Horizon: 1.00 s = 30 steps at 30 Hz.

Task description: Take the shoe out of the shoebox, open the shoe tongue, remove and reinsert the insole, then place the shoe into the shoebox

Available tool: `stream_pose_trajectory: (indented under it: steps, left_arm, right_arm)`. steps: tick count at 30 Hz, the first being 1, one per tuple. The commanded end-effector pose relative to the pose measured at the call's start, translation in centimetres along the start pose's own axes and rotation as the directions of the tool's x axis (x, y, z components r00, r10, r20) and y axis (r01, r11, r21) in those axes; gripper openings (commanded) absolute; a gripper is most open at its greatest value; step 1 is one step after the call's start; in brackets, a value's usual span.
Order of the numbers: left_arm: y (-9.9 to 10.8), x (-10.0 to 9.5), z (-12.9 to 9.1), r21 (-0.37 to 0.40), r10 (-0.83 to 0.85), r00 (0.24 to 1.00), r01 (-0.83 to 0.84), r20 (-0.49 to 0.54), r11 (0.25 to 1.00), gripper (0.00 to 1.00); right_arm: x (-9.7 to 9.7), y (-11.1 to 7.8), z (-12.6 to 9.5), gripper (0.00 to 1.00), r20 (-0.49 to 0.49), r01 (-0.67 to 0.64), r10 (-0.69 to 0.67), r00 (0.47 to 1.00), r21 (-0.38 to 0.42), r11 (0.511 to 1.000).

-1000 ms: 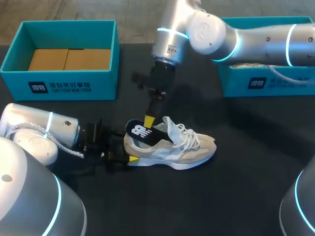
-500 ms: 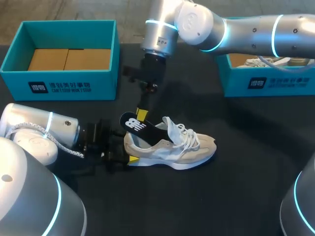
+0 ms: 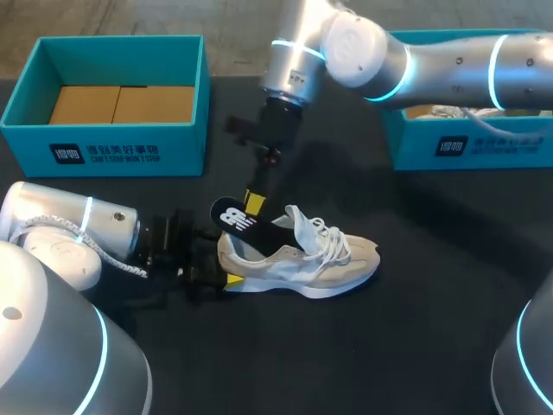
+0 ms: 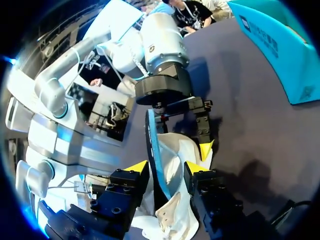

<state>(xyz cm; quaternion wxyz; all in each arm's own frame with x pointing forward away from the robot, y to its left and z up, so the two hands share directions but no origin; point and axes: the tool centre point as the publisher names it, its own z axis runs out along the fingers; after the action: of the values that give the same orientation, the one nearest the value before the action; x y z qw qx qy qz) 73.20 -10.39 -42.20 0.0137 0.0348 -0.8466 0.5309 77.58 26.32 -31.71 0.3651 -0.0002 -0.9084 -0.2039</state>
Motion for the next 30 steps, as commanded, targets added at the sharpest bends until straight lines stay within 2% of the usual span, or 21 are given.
stream_pose_trajectory:
  steps: [1,14,27,30]
  left_arm:
    - [0.2,-0.1,0.1,-0.002,-0.001,1.0,0.001,-0.001,1.0,0.0]
    - [0.2,-0.1,0.1,-0.002,-0.001,1.0,0.001,-0.001,1.0,0.0]
    - [0.2,-0.1,0.1,-0.002,-0.001,1.0,0.001,-0.001,1.0,0.0]
    - [0.2,-0.1,0.1,-0.002,-0.001,1.0,0.001,-0.001,1.0,0.0]
  right_arm:
    - [1.2,-0.9,0.4,0.45,0.04,-0.007,0.009,0.999,-0.059,0.998]
    - [1.2,-1.4,1.2,0.46,0.063,-0.028,0.036,0.997,-0.129,0.991]
    - [1.3,-0.9,2.3,0.45,0.057,-0.027,0.035,0.998,-0.148,0.989]
    - [1.2,-0.7,2.5,0.43,0.049,-0.022,0.029,0.998,-0.146,0.989]
